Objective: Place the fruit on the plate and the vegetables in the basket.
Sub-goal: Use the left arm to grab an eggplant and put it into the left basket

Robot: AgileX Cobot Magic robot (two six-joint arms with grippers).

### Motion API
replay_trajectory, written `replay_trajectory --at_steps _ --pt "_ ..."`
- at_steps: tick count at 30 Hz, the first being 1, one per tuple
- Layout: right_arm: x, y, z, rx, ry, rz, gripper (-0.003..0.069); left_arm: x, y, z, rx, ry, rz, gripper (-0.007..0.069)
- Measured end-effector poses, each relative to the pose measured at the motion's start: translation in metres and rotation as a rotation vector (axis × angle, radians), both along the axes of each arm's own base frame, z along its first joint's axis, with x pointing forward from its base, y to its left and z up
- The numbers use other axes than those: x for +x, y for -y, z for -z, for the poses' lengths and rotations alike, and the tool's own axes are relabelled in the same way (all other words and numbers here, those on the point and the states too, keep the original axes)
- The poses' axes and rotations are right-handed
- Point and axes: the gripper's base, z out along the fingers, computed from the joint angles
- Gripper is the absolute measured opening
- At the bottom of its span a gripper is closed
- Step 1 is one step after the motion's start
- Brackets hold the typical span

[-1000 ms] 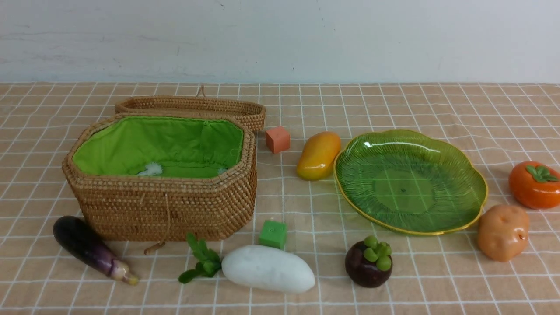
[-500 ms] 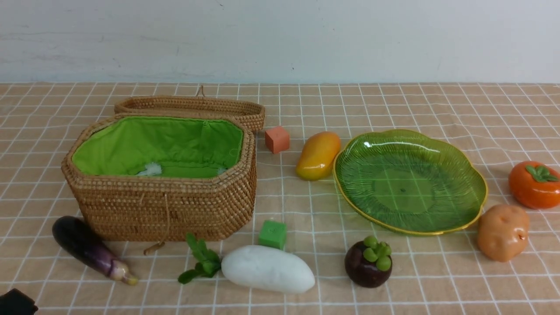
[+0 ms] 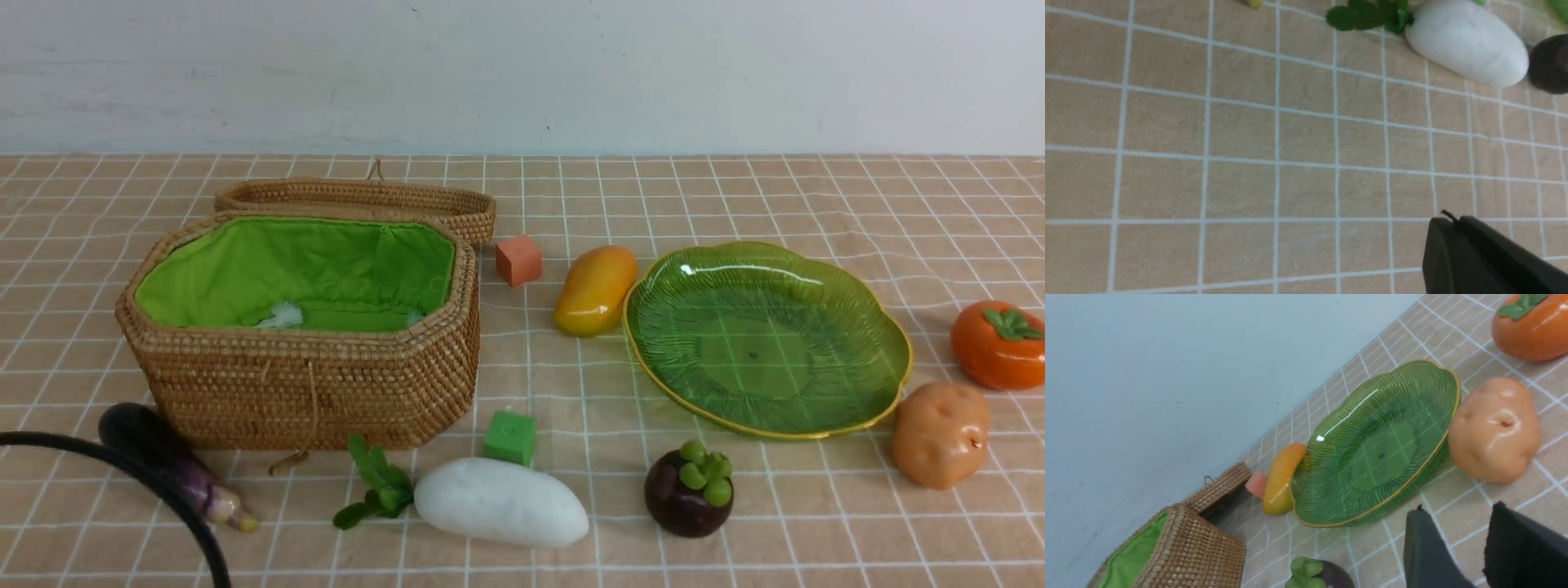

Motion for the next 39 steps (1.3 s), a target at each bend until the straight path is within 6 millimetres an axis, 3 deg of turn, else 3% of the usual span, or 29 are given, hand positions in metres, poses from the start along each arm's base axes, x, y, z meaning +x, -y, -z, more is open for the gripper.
replay_trajectory --at_steps 2,5,7,9,12,17,20,27,34,39 --pt "-0.005 -0.008 -0.01 -0.013 -0.06 -0.103 0.0189 0.01 -0.001 0.004 0.035 -0.034 0.002 -0.0013" --pt "-0.012 -0.018 -0.044 -0.119 -0.095 -0.248 0.014 0.023 -0.001 0.002 0.073 -0.061 0.003 -0.0013" --pt "-0.017 -0.025 -0.086 -0.255 -0.131 -0.389 0.0099 0.039 -0.002 -0.005 0.114 -0.069 -0.006 -0.0013" --pt "-0.019 -0.028 -0.109 -0.34 -0.168 -0.469 0.0085 0.047 -0.003 -0.01 0.128 -0.064 -0.019 -0.0013" --pt "-0.018 -0.031 -0.161 -0.514 -0.235 -0.597 0.0075 0.072 -0.006 -0.013 0.171 -0.058 -0.065 -0.0013" --pt "-0.018 -0.034 -0.198 -0.628 -0.259 -0.703 0.0077 0.092 -0.007 0.001 0.2 -0.103 -0.103 -0.0013" --pt "-0.02 -0.035 -0.206 -0.653 -0.233 -0.755 0.0081 0.098 -0.009 0.005 0.208 -0.105 -0.143 -0.0013" --pt "-0.023 -0.034 -0.205 -0.714 -0.228 -0.803 0.0084 0.107 -0.01 0.008 0.177 -0.094 -0.215 -0.0013" --pt "-0.022 -0.033 -0.204 -0.746 -0.225 -0.801 0.0089 0.133 -0.024 0.038 0.127 -0.202 -0.345 -0.0013" --pt "-0.023 -0.032 -0.204 -0.763 -0.222 -0.812 0.0097 0.139 -0.035 0.044 0.105 -0.222 -0.355 -0.0013"
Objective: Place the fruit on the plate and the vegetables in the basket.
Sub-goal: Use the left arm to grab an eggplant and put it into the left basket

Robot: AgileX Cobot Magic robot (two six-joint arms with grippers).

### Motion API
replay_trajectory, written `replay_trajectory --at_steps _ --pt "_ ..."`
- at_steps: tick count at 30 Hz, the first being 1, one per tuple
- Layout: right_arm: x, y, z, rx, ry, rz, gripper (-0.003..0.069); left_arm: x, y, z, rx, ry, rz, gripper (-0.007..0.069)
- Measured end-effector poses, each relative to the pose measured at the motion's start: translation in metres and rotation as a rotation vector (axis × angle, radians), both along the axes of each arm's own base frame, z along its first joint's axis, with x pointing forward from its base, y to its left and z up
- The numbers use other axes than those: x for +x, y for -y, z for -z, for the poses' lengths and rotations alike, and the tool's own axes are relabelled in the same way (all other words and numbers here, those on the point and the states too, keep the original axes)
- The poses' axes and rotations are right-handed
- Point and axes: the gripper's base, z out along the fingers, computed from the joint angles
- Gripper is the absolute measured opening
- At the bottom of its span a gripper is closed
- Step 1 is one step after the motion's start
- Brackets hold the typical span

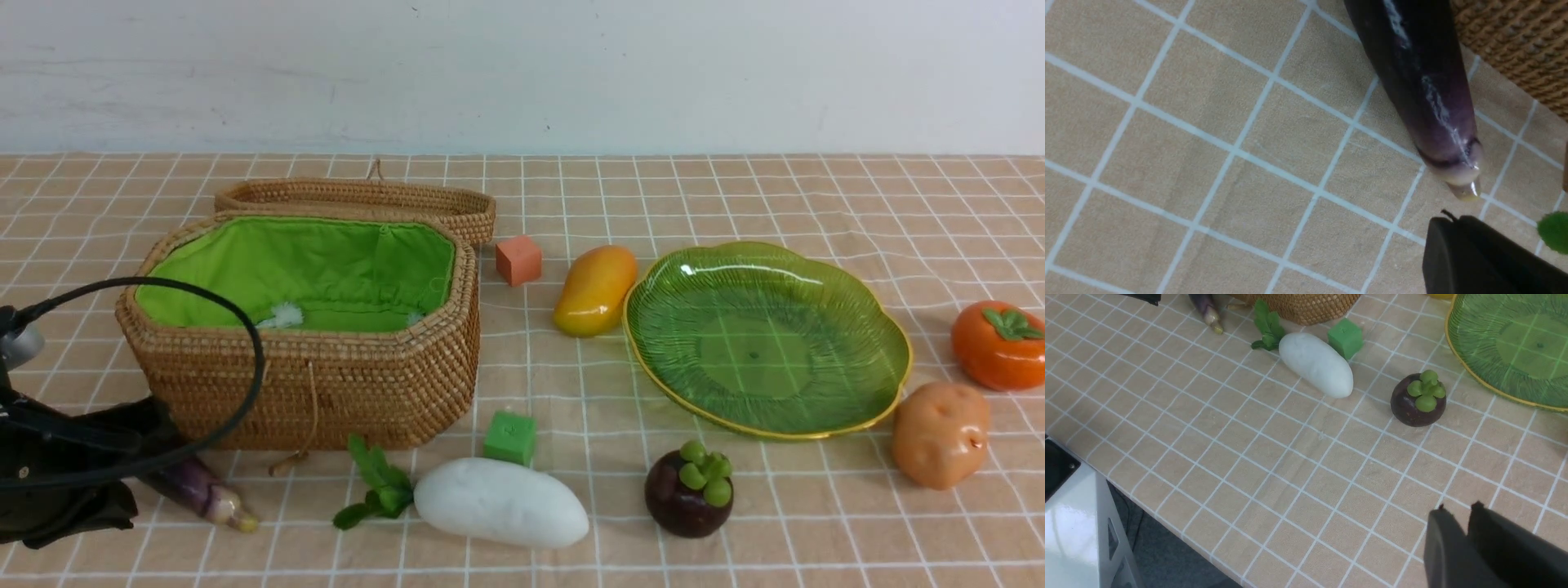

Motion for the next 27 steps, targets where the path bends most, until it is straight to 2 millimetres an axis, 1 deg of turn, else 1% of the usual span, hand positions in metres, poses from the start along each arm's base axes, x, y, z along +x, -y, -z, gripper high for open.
replay_trajectory --at_steps 3,4,6,7,9,11,12,13,14,15,16,17,18,20,22,24,27 --pt "0.0 0.0 0.0 -0.001 0.009 -0.001 0.0098 0.004 0.002 0.001 -0.004 0.026 0.032 -0.0008" --pt "0.001 0.0 -0.001 0.003 0.018 0.001 0.0099 0.006 0.002 0.001 -0.006 0.042 0.036 0.0005" --pt "0.001 0.0 -0.002 0.007 0.025 0.001 0.0101 0.012 0.002 0.003 -0.011 0.078 0.024 0.0058" --pt "0.002 0.0 -0.002 0.008 0.029 0.002 0.0101 0.017 0.001 0.005 -0.009 0.094 0.015 0.0116" --pt "0.002 0.0 -0.002 0.007 0.029 0.002 0.0104 0.022 0.0 0.01 -0.006 0.102 0.007 0.0197" --pt "0.002 0.0 -0.002 0.006 0.03 0.003 0.0104 0.027 0.0 0.017 -0.004 0.099 -0.001 0.0314" --pt "0.002 0.0 -0.002 0.006 0.03 0.003 0.0104 0.028 0.0 0.018 -0.004 0.095 -0.002 0.0325" --pt "0.002 0.0 -0.002 0.005 0.031 0.004 0.0104 0.031 -0.001 0.024 -0.001 0.09 -0.007 0.0426" --pt "0.002 0.0 -0.002 0.004 0.032 0.003 0.0105 0.033 -0.001 0.027 0.0 0.084 -0.009 0.0467" --pt "0.002 0.0 -0.002 0.004 0.031 0.002 0.0106 0.036 -0.002 0.031 0.002 0.083 -0.013 0.0529" --pt "0.002 0.0 -0.002 0.004 0.031 0.002 0.0106 0.036 -0.002 0.032 0.002 0.081 -0.013 0.0529" --pt "0.002 0.0 -0.002 0.005 0.032 0.003 0.0107 0.038 -0.002 0.036 0.006 0.08 -0.017 0.058" --pt "0.002 0.0 -0.002 0.005 0.032 0.002 0.0108 0.04 -0.003 0.038 0.01 0.08 -0.018 0.0601" --pt "0.002 0.0 -0.002 0.005 0.032 0.002 0.0108 0.042 -0.003 0.043 0.02 0.078 -0.014 0.061" --pt "0.002 0.0 -0.002 0.005 0.033 0.001 0.0108 0.045 -0.004 0.047 0.034 0.076 -0.007 0.0603" --pt "0.002 0.0 -0.002 0.005 0.035 0.002 0.0108 0.046 -0.004 0.05 0.039 0.072 -0.004 0.0587" --pt "0.002 0.0 -0.003 0.008 0.041 0.004 0.0108 0.048 -0.005 0.059 0.041 0.046 -0.004 0.0538"
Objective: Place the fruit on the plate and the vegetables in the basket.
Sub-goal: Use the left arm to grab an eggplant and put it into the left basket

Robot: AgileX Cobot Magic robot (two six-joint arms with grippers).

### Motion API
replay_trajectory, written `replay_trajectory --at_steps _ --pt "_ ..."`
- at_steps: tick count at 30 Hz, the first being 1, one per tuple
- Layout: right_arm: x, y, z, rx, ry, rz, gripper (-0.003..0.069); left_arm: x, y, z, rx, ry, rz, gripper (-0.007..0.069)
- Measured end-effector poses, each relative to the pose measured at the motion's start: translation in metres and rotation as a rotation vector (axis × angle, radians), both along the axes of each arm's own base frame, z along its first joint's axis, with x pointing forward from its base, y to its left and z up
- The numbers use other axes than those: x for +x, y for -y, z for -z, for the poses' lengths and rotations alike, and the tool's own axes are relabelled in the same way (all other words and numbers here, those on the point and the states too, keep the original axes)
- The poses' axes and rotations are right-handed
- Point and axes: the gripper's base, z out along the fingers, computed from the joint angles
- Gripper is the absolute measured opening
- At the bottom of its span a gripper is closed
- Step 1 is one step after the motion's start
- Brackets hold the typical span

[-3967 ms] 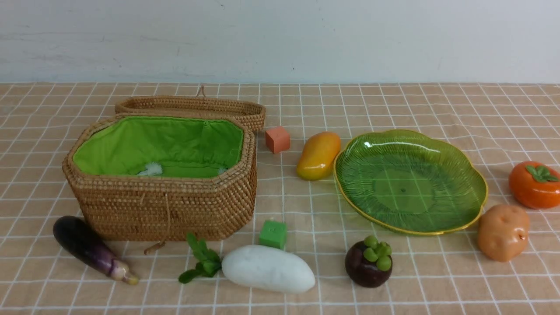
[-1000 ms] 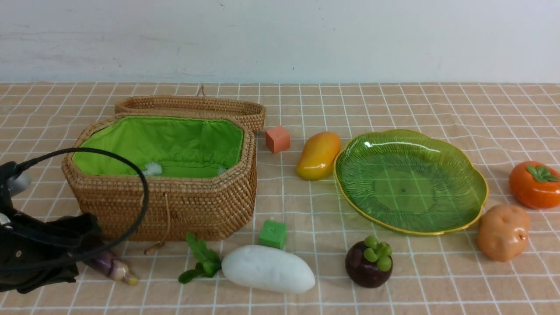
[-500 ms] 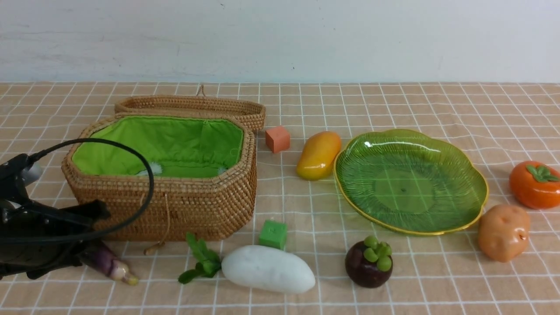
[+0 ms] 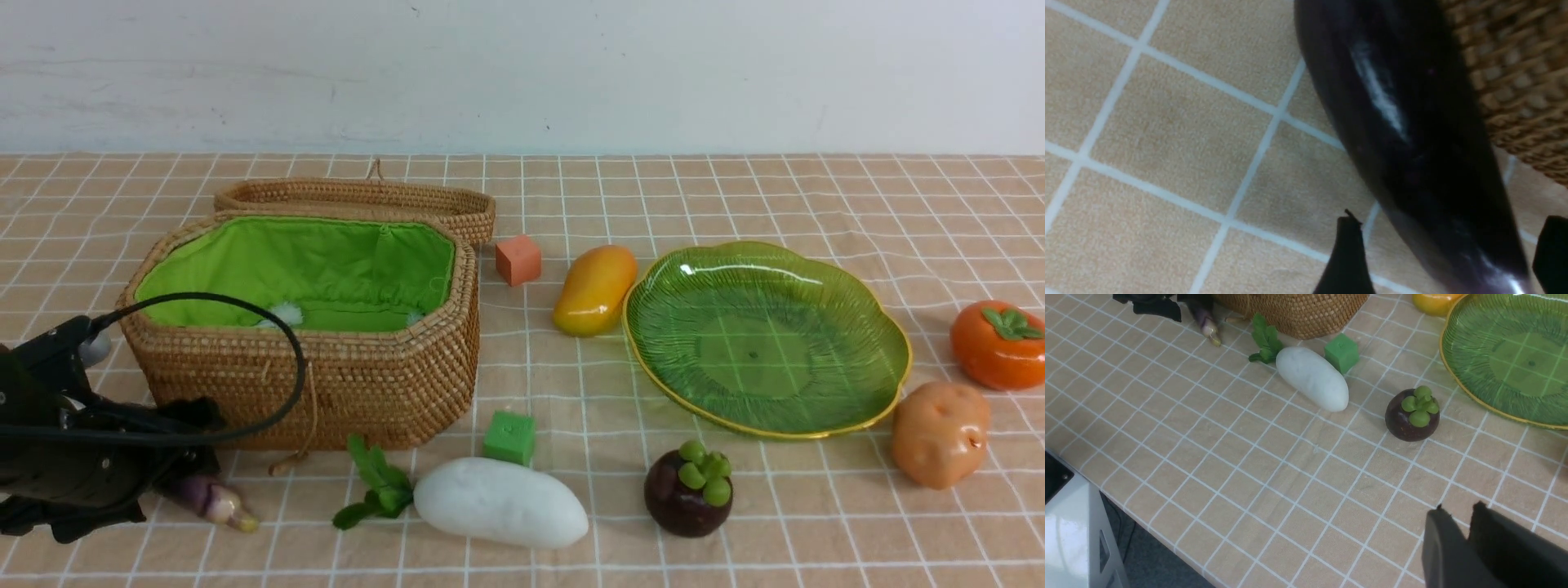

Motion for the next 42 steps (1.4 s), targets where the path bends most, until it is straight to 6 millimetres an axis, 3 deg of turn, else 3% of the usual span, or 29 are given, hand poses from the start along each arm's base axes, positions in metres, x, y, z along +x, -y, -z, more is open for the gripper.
replay_trajectory --at_steps 3,9,19,24,26,27,29,32,34,35,37,39,42 --pt "0.0 0.0 0.0 0.001 0.002 0.001 0.0108 0.001 0.0 0.003 -0.001 -0.004 -0.004 0.0505" --pt "0.0 -0.001 0.0 0.007 0.0 -0.003 0.0108 0.002 0.0 0.007 -0.005 -0.02 -0.011 0.0357" --pt "0.0 -0.001 0.0 0.007 0.0 -0.003 0.0108 -0.005 -0.001 -0.002 -0.018 -0.046 -0.029 0.0336" --pt "0.0 -0.001 0.0 0.007 0.0 -0.003 0.0108 -0.018 -0.005 -0.048 0.05 0.103 -0.026 0.0336" --pt "0.0 -0.001 0.0 0.007 0.0 -0.003 0.0108 -0.023 -0.006 -0.056 0.075 0.126 -0.019 0.0335" --pt "0.0 -0.001 0.0 0.005 0.001 -0.005 0.0108 -0.032 -0.01 -0.072 0.145 0.164 0.013 0.0334" --pt "0.0 -0.001 0.0 0.001 0.006 -0.009 0.0108 -0.039 -0.011 -0.082 0.19 0.185 0.034 0.0333" --pt "0.001 -0.001 -0.002 0.002 0.031 -0.01 0.0108 -0.057 -0.014 -0.119 0.372 0.292 0.157 0.0333" --pt "0.003 -0.001 -0.004 0.016 0.058 -0.001 0.0108 -0.058 -0.007 -0.147 0.473 0.374 0.271 0.0333" --pt "0.003 -0.001 -0.004 0.016 0.058 -0.001 0.0108 -0.058 -0.006 -0.151 0.484 0.385 0.284 0.0333" --pt "0.005 -0.001 -0.007 0.035 0.092 0.012 0.0108 -0.049 0.015 -0.189 0.635 0.495 0.515 0.0333" --pt "0.006 -0.001 -0.009 0.043 0.107 0.018 0.0108 -0.04 0.033 -0.205 0.741 0.526 0.694 0.0333" --pt "0.007 -0.001 -0.009 0.048 0.118 0.023 0.0108 -0.017 0.06 -0.21 0.914 0.474 1.003 0.0333"
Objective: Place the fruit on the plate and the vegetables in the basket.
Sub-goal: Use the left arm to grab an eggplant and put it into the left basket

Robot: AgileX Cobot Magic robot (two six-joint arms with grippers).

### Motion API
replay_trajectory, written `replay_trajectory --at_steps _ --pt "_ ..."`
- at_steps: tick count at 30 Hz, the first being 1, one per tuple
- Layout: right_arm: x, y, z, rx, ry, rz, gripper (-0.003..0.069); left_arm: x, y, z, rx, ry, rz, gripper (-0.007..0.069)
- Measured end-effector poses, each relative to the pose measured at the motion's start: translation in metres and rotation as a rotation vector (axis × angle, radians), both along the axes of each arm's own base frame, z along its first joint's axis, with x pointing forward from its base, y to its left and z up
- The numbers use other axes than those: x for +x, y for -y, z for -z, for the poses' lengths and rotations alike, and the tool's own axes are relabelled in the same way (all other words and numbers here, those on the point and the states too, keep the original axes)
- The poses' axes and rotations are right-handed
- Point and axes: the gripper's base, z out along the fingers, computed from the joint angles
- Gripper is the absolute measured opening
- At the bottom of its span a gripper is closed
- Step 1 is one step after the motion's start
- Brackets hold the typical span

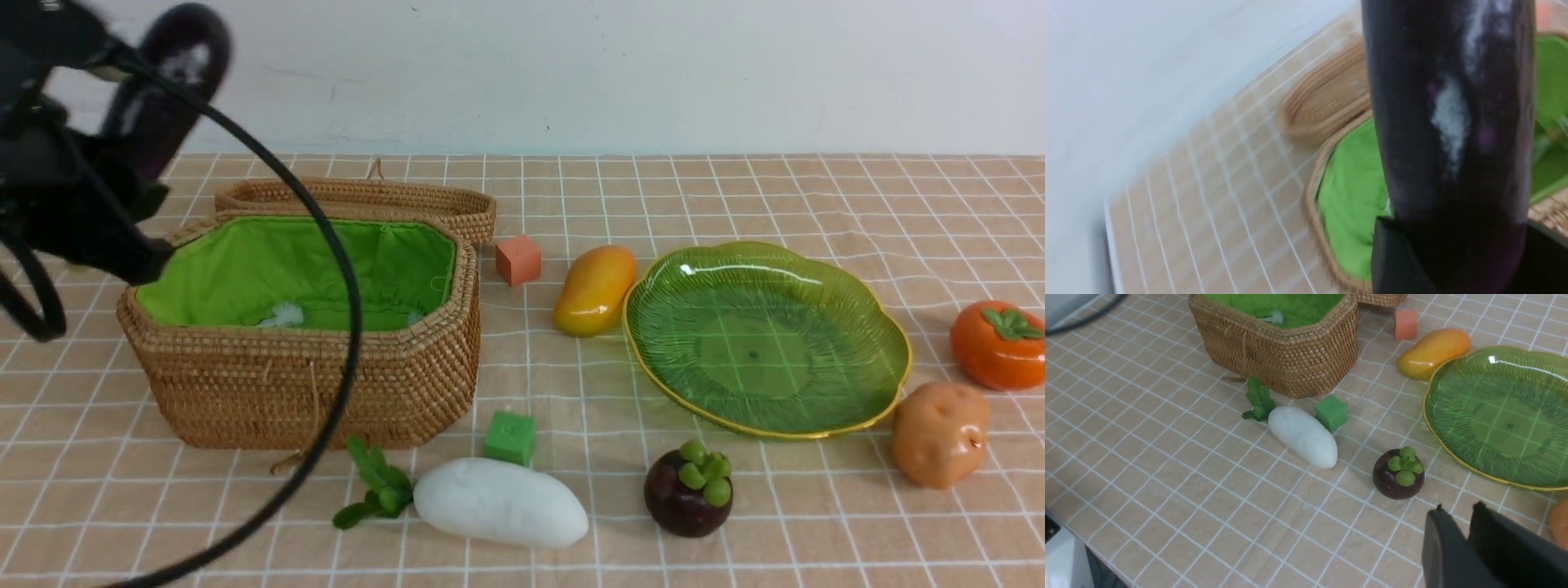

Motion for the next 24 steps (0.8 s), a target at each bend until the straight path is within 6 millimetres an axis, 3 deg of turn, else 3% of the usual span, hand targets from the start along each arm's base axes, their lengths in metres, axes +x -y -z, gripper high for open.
replay_trajectory --at_steps 1,5,9,14,17,20,24 --pt "0.0 0.0 0.0 0.0 0.0 0.0 0.0108 0.001 0.003 -0.002 0.015 -0.006 0.015 0.0333" --pt "0.0 0.0 0.0 0.001 0.003 0.0 0.0108 0.043 0.024 0.023 0.251 -0.133 0.185 0.0333" --pt "0.0 0.0 -0.001 0.002 0.006 0.002 0.0108 0.083 0.034 0.064 0.384 -0.251 0.239 0.0332" --pt "0.001 0.0 -0.001 0.006 0.013 0.004 0.0111 0.091 0.034 0.077 0.402 -0.273 0.228 0.0332" --pt "0.001 0.0 -0.001 0.007 0.015 0.005 0.0115 0.091 0.034 0.072 0.387 -0.256 0.211 0.0389" --pt "0.002 0.0 -0.003 0.014 0.029 0.011 0.0116 0.084 0.032 0.06 0.351 -0.233 0.183 0.0548" --pt "0.001 0.003 -0.008 -0.016 0.07 0.021 0.0119 0.07 0.03 0.042 0.258 -0.234 0.14 0.0654"
